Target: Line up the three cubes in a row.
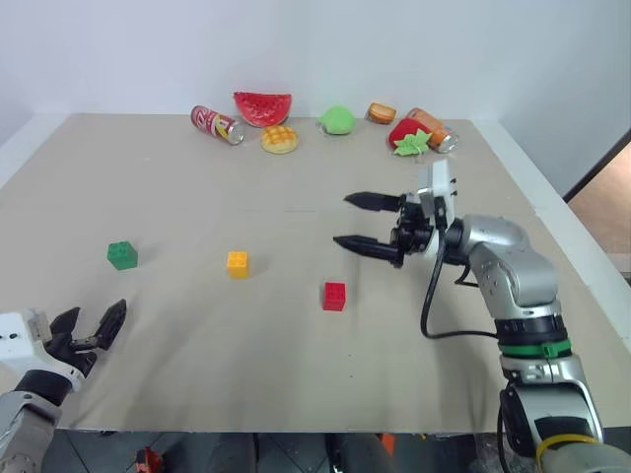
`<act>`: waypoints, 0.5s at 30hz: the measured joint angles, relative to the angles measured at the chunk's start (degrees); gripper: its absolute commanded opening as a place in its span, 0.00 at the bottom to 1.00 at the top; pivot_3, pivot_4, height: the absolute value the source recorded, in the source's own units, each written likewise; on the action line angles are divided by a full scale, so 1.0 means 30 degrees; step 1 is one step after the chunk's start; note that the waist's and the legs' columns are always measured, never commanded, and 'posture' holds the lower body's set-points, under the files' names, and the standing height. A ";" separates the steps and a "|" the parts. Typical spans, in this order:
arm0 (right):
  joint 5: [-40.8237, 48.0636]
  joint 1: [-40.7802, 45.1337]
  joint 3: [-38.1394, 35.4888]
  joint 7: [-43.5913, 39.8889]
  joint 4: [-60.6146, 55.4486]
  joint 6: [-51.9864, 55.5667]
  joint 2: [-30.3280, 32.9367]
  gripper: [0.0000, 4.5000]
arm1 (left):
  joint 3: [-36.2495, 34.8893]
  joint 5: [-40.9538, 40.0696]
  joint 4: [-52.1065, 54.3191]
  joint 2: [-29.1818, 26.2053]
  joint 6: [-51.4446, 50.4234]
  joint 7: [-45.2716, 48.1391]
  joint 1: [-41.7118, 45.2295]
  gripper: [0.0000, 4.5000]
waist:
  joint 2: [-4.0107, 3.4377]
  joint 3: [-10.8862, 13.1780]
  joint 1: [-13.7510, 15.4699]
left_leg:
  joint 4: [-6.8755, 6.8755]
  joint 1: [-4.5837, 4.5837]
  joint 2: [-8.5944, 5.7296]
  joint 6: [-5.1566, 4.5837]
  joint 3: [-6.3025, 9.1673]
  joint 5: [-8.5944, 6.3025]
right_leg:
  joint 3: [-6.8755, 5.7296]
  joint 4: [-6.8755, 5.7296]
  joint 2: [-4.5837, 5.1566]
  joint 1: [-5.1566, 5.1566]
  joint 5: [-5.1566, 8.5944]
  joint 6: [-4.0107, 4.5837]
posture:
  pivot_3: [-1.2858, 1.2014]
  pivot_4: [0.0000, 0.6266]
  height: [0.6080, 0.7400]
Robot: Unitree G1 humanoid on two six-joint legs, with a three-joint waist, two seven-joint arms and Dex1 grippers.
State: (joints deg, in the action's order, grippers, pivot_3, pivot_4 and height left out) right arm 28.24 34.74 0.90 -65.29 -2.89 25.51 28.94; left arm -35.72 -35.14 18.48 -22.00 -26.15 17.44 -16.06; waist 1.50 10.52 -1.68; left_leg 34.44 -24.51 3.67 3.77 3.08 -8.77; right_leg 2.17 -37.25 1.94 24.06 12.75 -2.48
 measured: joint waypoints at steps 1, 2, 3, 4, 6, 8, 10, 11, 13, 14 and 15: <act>0.0030 -0.0264 0.0131 0.0082 -0.0301 0.0121 0.0033 0.96 | 0.0039 0.0288 -0.0273 -0.0151 -0.0041 -0.0218 0.0157 1.00 | 0.0007 -0.0004 -0.0001 | 0.0000 0.0000 0.0000 0.0000 0.0001 0.0000 | 0.0000 0.0000 0.0000 0.0000 -0.0002 0.0002 | 0.52 0.24 1.00; 0.0029 -0.0521 0.0241 0.0096 -0.0564 0.0178 0.0136 0.96 | 0.0141 0.0429 -0.0511 -0.0350 -0.0085 -0.0262 0.0385 1.00 | 0.0015 -0.0009 0.0012 | 0.0000 -0.0002 0.0000 0.0001 0.0003 0.0000 | -0.0001 0.0000 0.0000 0.0001 -0.0004 0.0005 | 0.52 0.24 1.00; 0.0029 -0.0655 0.0356 0.0099 -0.0687 0.0225 0.0187 0.96 | 0.0185 0.0482 -0.0633 -0.0474 -0.0112 -0.0265 0.0536 1.00 | 0.0017 -0.0010 0.0022 | 0.0001 -0.0002 0.0000 0.0002 0.0003 0.0001 | -0.0001 0.0001 0.0000 0.0004 -0.0004 0.0006 | 0.52 0.24 1.00; 0.0027 -0.0903 0.0454 0.0125 -0.0851 0.0268 0.0273 0.96 | 0.0397 0.0552 -0.0883 -0.0682 -0.0192 -0.0255 0.1021 1.00 | 0.0017 -0.0010 0.0056 | 0.0002 -0.0002 -0.0002 0.0002 0.0003 0.0001 | -0.0001 0.0001 0.0003 -0.0001 -0.0005 0.0007 | 0.52 0.24 1.00; 0.0022 -0.0960 0.0528 0.0208 -0.0856 0.0294 0.0269 0.96 | 0.0865 0.0722 -0.1270 -0.0993 -0.0251 -0.0215 0.2040 1.00 | 0.0020 -0.0012 0.0077 | 0.0008 -0.0009 -0.0003 0.0005 -0.0003 0.0003 | 0.0001 0.0002 0.0003 0.0009 -0.0019 0.0011 | 0.52 0.24 1.00; 0.0026 -0.0981 0.0512 0.0277 -0.0909 0.0294 0.0332 0.96 | 0.1350 0.1029 -0.1640 -0.1365 -0.0377 -0.0165 0.2691 1.00 | 0.0033 -0.0020 0.0080 | 0.0005 -0.0004 -0.0001 0.0005 -0.0004 0.0003 | 0.0001 0.0001 0.0000 0.0007 -0.0021 0.0008 | 0.52 0.24 1.00; 0.0033 -0.0990 0.0513 0.0332 -0.0994 0.0294 0.0333 0.96 | 0.1975 0.1493 -0.2400 -0.1751 -0.0438 -0.0082 0.3543 1.00 | 0.0033 -0.0020 0.0083 | -0.0005 -0.0008 0.0002 0.0004 0.0003 0.0003 | 0.0000 0.0000 -0.0017 0.0015 -0.0022 0.0006 | 0.52 0.24 1.00; 0.0046 -0.0987 0.0513 0.0393 -0.1040 0.0293 0.0332 0.96 | 0.2346 0.1768 -0.2841 -0.1951 -0.0462 -0.0033 0.4072 1.00 | 0.0033 -0.0020 0.0086 | -0.0009 -0.0009 0.0006 0.0003 0.0011 0.0003 | 0.0000 0.0001 -0.0030 0.0016 -0.0023 0.0005 | 0.52 0.24 1.00; 0.0045 -0.0992 0.0511 0.0497 -0.1044 0.0287 0.0344 0.96 | 0.2754 0.2013 -0.3234 -0.2003 -0.0466 0.0036 0.4713 1.00 | 0.0034 -0.0020 0.0070 | -0.0011 -0.0014 0.0007 0.0005 0.0008 0.0002 | 0.0010 0.0003 -0.0031 0.0016 -0.0021 -0.0001 | 0.52 0.24 1.00; 0.0044 -0.0998 0.0501 0.0502 -0.1041 0.0277 0.0378 0.96 | 0.2879 0.2062 -0.3425 -0.2006 -0.0466 0.0051 0.4913 1.00 | 0.0033 -0.0020 0.0052 | -0.0011 -0.0012 0.0006 0.0007 0.0004 0.0001 | 0.0019 0.0003 -0.0032 0.0016 -0.0018 -0.0006 | 0.52 0.24 1.00; 0.0042 -0.1014 0.0484 0.0508 -0.1021 0.0265 0.0431 0.96 | 0.2958 0.2210 -0.3837 -0.2006 -0.0481 -0.0052 0.5312 1.00 | 0.0033 -0.0020 0.0055 | -0.0014 -0.0012 0.0006 0.0007 0.0004 0.0001 | 0.0019 0.0002 -0.0032 0.0016 -0.0016 -0.0010 | 0.52 0.24 1.00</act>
State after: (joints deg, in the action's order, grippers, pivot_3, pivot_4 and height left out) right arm 28.37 31.69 2.35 -63.77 -5.95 26.31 30.23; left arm -26.84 -28.51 6.97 -28.02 -27.59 17.28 -0.12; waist 1.60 10.46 -1.52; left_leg 34.40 -24.55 3.69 3.79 3.09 -8.77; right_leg 2.23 -37.25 1.84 24.11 12.70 -2.51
